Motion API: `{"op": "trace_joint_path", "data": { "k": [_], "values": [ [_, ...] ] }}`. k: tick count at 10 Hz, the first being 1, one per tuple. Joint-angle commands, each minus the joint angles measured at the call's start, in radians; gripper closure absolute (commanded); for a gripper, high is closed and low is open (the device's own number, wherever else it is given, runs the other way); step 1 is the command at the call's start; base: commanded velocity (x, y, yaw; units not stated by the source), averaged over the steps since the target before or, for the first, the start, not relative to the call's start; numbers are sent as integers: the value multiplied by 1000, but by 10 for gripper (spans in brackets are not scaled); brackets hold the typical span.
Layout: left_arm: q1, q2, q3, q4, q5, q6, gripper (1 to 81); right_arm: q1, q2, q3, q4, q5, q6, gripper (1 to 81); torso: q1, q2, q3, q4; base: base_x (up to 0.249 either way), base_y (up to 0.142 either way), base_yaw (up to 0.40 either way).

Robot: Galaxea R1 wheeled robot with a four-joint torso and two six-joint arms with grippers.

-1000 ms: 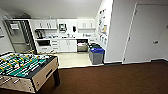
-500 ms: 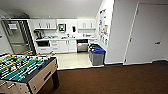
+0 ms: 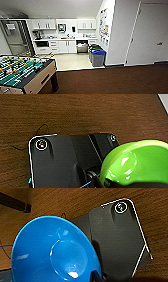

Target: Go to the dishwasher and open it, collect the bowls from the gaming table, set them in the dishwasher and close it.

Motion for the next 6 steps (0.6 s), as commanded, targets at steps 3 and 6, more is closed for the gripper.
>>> {"op": "trace_joint_path", "data": {
  "k": [3,6],
  "values": [
    [-42,-25,-4,11,13,4,811,36,-10,13,-22,-34,-3,811,0,0,0,0,169,0,0],
    [-42,-25,-4,11,13,4,811,35,-9,13,-22,-34,-3,811,0,0,0,0,169,0,0]
  ]
}}
